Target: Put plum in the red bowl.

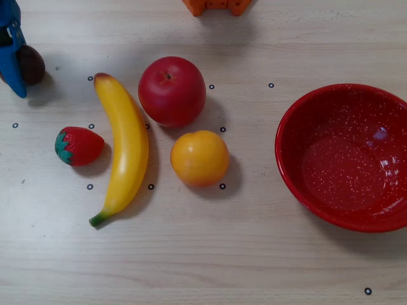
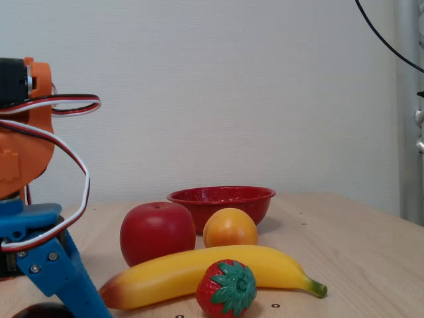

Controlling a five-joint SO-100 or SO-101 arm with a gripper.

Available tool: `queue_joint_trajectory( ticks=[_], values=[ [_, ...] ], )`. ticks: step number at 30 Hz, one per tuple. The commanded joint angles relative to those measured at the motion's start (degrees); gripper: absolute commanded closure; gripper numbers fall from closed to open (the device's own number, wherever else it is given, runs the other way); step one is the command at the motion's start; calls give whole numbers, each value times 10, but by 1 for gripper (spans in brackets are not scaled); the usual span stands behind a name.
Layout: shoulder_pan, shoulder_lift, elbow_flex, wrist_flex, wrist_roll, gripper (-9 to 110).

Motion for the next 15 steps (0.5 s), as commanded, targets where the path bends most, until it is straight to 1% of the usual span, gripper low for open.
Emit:
queue_joint_trajectory(
  ticks=[1, 3, 4, 5, 10, 15],
  values=[
    [-9, 25, -34, 1, 20, 84],
    [-10, 25, -34, 2, 21, 91],
    [-10, 25, -34, 2, 21, 98],
    [-10, 26, -35, 2, 18, 101],
    [-2, 44, -64, 27, -14, 101],
    [22, 108, -99, 85, -92, 101]
  ],
)
